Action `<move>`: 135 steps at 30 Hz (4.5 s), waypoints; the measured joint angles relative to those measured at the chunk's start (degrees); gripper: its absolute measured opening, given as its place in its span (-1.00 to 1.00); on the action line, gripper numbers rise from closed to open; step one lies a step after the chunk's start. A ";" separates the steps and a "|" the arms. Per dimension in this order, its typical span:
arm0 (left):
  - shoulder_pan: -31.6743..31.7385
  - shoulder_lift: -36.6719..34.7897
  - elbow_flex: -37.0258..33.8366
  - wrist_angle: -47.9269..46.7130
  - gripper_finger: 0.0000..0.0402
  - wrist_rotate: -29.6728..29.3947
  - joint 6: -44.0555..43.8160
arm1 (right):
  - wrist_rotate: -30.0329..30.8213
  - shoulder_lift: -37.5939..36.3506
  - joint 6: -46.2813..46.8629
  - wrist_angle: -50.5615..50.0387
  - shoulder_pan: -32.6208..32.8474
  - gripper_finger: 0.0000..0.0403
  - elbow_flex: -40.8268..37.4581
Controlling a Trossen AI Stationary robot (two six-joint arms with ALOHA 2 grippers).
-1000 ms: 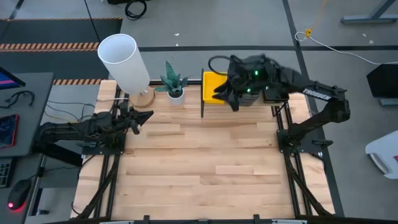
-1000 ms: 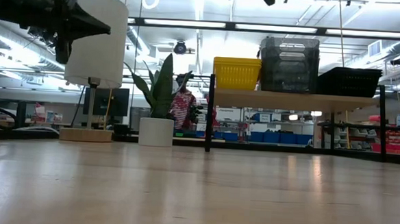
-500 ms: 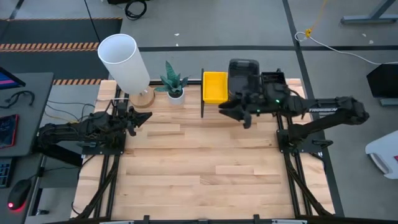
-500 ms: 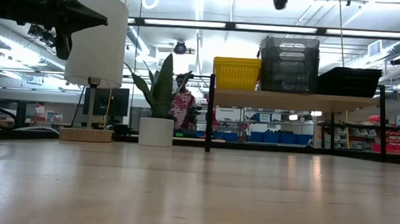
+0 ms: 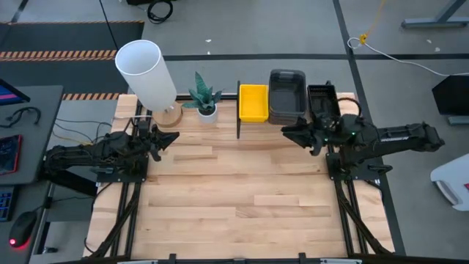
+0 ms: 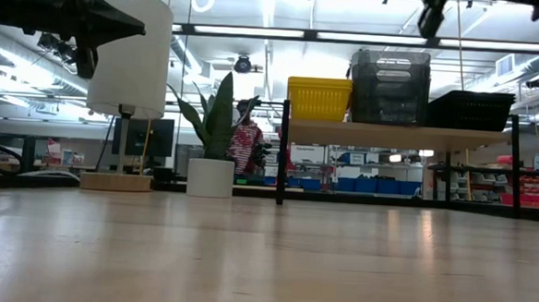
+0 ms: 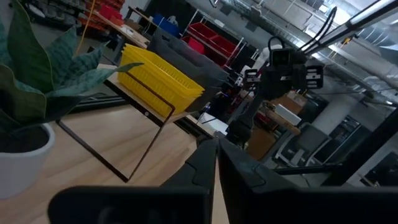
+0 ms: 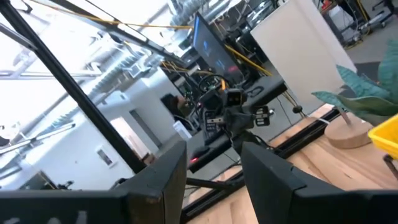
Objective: Stack baskets on shelf by color
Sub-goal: Return to Home Position
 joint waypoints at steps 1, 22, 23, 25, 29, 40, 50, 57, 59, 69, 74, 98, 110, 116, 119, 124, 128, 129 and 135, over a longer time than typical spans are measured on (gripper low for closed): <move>0.00 0.00 0.00 -0.01 -0.87 0.01 0.38 | 0.42 -1.03 -0.01 -0.02 0.12 -0.22 -0.79; 0.00 0.04 0.00 0.01 -0.86 -0.01 0.71 | -0.02 -18.83 11.29 7.47 0.21 -0.57 -25.37; 0.00 0.04 0.00 0.00 -0.86 -0.01 0.71 | -0.50 -19.42 12.53 9.06 0.21 -0.62 -27.08; 0.00 0.04 0.00 0.01 -0.87 -0.01 0.67 | -1.80 -20.23 14.44 10.56 0.23 -0.71 -29.07; 0.01 0.07 0.00 0.05 -0.90 -0.03 0.68 | -5.89 -20.85 12.73 9.65 0.23 -0.87 -28.67; 0.02 0.09 0.00 0.07 -0.86 -0.03 0.71 | -13.07 -21.47 -4.29 3.32 0.23 -0.87 -28.62; 0.00 0.09 0.00 0.07 -0.91 -0.03 0.69 | -13.08 -20.59 -25.11 -2.83 0.21 -0.82 -28.62; 0.00 0.09 0.00 0.05 -0.86 -0.03 0.70 | -13.08 -20.59 -24.53 -2.74 0.21 -0.83 -28.62; 0.00 0.09 0.00 0.06 -0.85 -0.03 0.68 | -13.08 -20.59 -24.52 -2.74 0.21 -0.83 -28.62; 0.00 0.09 0.00 0.05 -0.88 -0.03 0.65 | -13.08 -20.59 -24.51 -2.74 0.21 -0.83 -28.62; 0.02 0.09 0.00 0.05 -0.86 -0.03 0.67 | -13.08 -20.59 -24.51 -2.74 0.21 -0.83 -28.62; 0.02 0.09 0.00 0.05 -0.82 -0.03 0.71 | -13.10 -20.59 -24.49 -2.74 0.21 -0.83 -28.60; 0.02 0.09 0.00 0.05 -0.86 -0.01 0.71 | -13.10 -20.59 -24.49 -2.74 0.20 -0.83 -28.60; 0.00 0.09 0.00 0.03 -0.82 -0.03 0.68 | -13.10 -20.61 -24.49 -2.74 0.19 -0.83 -28.60; 0.02 0.09 0.00 0.03 -0.82 -0.01 0.71 | -13.10 -20.59 -24.49 -2.75 0.19 -0.83 -28.60; 0.02 0.09 0.00 0.05 -0.87 -0.01 0.70 | -13.10 -20.59 -24.49 -2.75 0.19 -0.83 -28.60; 0.02 0.08 0.00 0.03 -0.88 -0.01 0.71 | -13.10 -20.59 -24.49 -2.75 0.19 -0.83 -28.60; 0.02 0.09 0.00 0.03 -0.88 -0.01 0.67 | -13.10 -20.59 -24.49 -2.75 0.19 -0.83 -28.60; 0.00 0.09 0.00 0.03 -0.84 -0.01 0.69 | -13.10 -20.59 -24.49 -2.74 0.21 -0.83 -28.60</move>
